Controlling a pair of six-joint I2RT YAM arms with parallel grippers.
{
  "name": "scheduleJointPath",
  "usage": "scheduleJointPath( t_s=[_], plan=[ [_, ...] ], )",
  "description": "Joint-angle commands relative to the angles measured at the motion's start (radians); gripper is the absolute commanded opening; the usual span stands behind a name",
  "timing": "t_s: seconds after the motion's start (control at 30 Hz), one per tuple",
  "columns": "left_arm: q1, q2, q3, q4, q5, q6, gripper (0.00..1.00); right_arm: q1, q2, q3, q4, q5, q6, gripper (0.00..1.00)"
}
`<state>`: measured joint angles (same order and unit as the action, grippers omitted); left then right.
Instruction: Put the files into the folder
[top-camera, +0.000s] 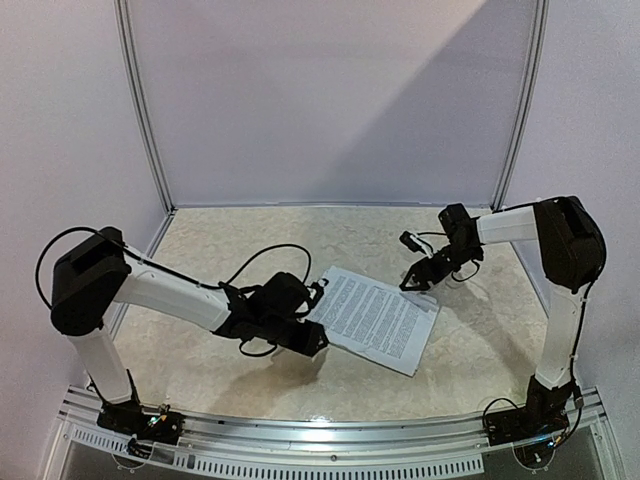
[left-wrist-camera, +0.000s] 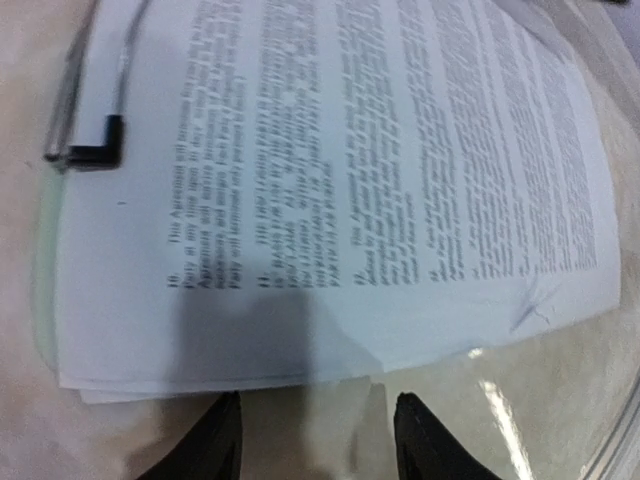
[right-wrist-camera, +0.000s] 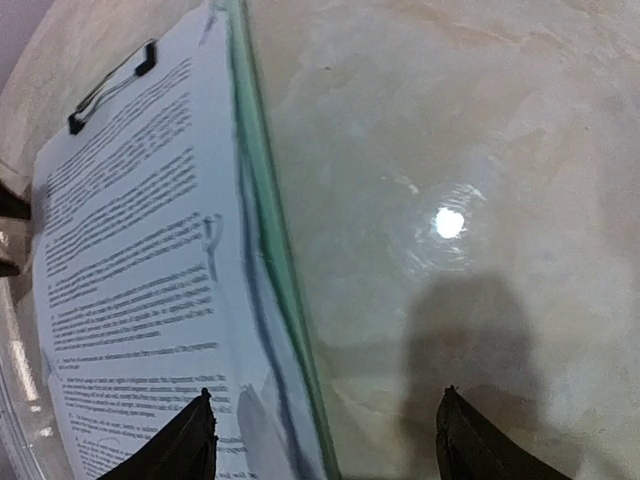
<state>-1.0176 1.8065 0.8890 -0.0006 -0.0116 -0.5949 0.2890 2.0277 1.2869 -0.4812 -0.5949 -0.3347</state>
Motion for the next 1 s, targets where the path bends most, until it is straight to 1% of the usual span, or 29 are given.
scheduleJointPath(
  t_s=[0.0, 0.1, 0.2, 0.3, 0.4, 0.47, 0.57, 0.67, 0.73, 0.8, 0.87, 0.97],
  plan=[
    [0.121, 0.094, 0.032, -0.087, -0.030, 0.017, 0.53, 0.048, 0.021, -0.033, -0.114, -0.003, -0.008, 0.75],
    [0.160, 0.148, 0.124, -0.104, -0.016, 0.070, 0.53, 0.075, 0.027, -0.072, -0.145, -0.058, 0.010, 0.75],
    [0.185, 0.237, 0.254, -0.145, -0.018, 0.104, 0.53, 0.113, 0.007, -0.150, -0.155, -0.100, 0.029, 0.74],
    [0.214, 0.306, 0.349, -0.157, -0.018, 0.111, 0.53, 0.139, -0.038, -0.231, -0.137, -0.117, 0.038, 0.73],
    [0.239, 0.358, 0.419, -0.183, -0.014, 0.095, 0.53, 0.142, -0.074, -0.273, -0.138, -0.113, 0.039, 0.73],
    [0.251, 0.369, 0.433, -0.192, -0.011, 0.086, 0.53, 0.142, -0.088, -0.288, -0.143, -0.107, 0.032, 0.73],
    [0.255, 0.358, 0.414, -0.193, 0.003, 0.071, 0.53, 0.141, -0.094, -0.296, -0.126, -0.092, 0.035, 0.72],
    [0.254, 0.321, 0.353, -0.161, 0.043, 0.045, 0.52, 0.140, -0.077, -0.285, -0.096, -0.075, 0.058, 0.72],
    [0.254, 0.287, 0.310, -0.142, 0.046, 0.030, 0.52, 0.140, -0.061, -0.272, -0.089, -0.053, 0.074, 0.71],
    [0.254, 0.249, 0.284, -0.144, 0.022, 0.029, 0.52, 0.137, -0.047, -0.256, -0.098, -0.032, 0.080, 0.70],
    [0.254, 0.211, 0.287, -0.178, -0.034, 0.053, 0.53, 0.117, -0.057, -0.252, -0.101, -0.025, 0.077, 0.70],
    [0.258, 0.162, 0.352, -0.278, -0.158, 0.115, 0.55, 0.050, -0.100, -0.246, -0.094, -0.022, 0.097, 0.71]
  ],
)
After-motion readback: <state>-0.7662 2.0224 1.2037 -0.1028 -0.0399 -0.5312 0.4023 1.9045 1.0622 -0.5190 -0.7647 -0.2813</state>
